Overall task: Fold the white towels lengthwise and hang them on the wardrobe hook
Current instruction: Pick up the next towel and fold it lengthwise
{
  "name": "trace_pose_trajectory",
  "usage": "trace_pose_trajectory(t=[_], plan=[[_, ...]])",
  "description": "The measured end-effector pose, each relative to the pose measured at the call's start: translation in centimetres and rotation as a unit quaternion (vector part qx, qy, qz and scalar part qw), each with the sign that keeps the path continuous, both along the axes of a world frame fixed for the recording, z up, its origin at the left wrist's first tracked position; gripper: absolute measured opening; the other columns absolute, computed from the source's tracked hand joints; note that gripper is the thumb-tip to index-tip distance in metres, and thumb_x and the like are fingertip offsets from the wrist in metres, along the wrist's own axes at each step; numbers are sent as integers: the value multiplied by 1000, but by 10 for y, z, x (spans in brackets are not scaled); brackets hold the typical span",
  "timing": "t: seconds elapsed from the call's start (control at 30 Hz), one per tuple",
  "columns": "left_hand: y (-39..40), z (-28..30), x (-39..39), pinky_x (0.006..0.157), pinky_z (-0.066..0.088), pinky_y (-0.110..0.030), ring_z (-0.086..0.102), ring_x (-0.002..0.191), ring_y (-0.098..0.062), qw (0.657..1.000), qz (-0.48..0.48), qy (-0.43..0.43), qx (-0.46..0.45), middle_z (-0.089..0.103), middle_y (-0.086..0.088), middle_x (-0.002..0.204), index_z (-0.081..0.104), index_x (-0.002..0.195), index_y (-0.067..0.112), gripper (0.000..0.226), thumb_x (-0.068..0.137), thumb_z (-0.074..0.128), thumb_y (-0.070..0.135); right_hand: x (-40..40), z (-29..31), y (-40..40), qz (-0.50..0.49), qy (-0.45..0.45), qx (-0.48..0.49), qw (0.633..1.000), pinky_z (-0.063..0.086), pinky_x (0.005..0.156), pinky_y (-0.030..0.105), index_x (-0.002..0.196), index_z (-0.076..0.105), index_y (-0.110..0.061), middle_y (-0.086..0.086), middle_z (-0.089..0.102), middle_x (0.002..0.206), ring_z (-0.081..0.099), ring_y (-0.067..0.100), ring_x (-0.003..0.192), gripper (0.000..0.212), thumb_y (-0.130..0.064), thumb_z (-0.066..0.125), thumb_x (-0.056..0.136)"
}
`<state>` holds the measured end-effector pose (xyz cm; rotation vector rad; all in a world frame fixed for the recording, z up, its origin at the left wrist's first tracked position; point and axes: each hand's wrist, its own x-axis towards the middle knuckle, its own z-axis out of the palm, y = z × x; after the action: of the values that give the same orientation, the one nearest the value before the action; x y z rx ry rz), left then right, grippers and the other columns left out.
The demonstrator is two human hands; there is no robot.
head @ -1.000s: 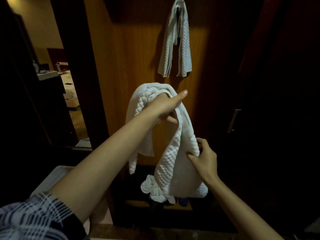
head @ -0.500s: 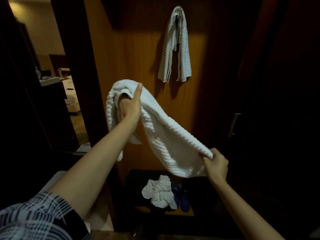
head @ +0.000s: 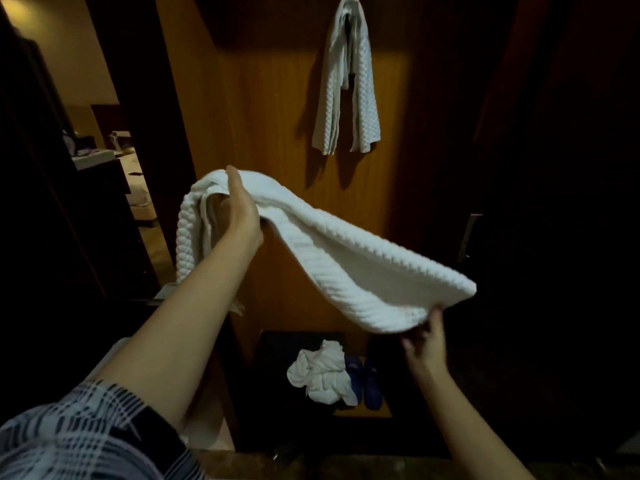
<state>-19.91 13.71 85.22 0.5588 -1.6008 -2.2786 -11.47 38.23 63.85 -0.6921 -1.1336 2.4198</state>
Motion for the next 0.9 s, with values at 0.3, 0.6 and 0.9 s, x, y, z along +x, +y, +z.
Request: trace_pose_trajectory(t=[0.3,0.6,0.9], plan=[[-8,1,-10,105,38,-38,48,123,-23,991,-24,21,133,44,-6,141,36,140,17,71,85,49,60,-11,28,-2,256,46,80,962,44,96,45,122,53,3,19,61,120,54,38,116,49,-16,61,78],[-52,-22,-20,64,40,-29,51,78,-17,998,37,-3,43,55,-2,91,56,99,12,33,79,61,38,-1,90,32,132,83,306,939,55,60,29,100,64,-5,11,70,90,66,27,81,13,-9,56,91],[-63,-36,-9,64,48,-27,58,71,-16,995,-21,8,99,60,-2,80,57,79,15,14,84,57,29,6,123,50,269,155,75,948,59,62,34,99,62,-9,10,72,83,68,24,76,25,-15,38,96]])
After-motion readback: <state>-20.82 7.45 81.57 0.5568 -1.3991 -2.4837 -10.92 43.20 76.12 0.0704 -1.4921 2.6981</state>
